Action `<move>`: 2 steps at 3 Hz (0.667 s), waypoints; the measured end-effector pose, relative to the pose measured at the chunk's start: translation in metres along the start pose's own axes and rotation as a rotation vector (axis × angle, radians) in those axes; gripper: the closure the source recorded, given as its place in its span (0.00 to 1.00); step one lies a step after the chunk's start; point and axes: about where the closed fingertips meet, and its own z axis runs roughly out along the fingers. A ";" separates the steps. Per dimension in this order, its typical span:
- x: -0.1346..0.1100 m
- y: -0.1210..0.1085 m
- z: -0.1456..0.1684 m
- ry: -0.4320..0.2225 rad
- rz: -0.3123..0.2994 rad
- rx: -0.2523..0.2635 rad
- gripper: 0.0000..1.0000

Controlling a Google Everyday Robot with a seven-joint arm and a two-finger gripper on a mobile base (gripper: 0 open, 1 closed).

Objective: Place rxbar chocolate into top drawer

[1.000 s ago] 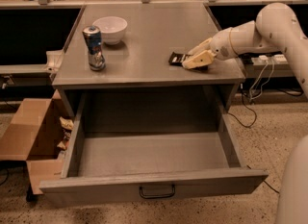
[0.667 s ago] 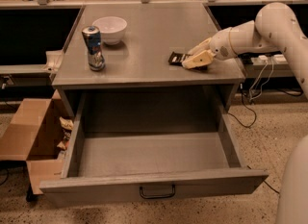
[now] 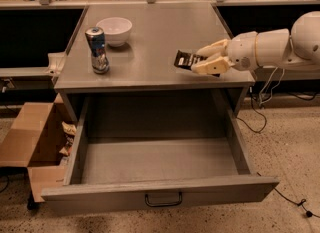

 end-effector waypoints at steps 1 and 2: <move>0.000 0.000 0.000 0.000 0.000 0.000 1.00; 0.011 0.012 0.002 0.016 0.020 -0.029 1.00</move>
Offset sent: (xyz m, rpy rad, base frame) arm -0.0235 -0.0021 -0.0279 -0.0123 0.0820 0.0264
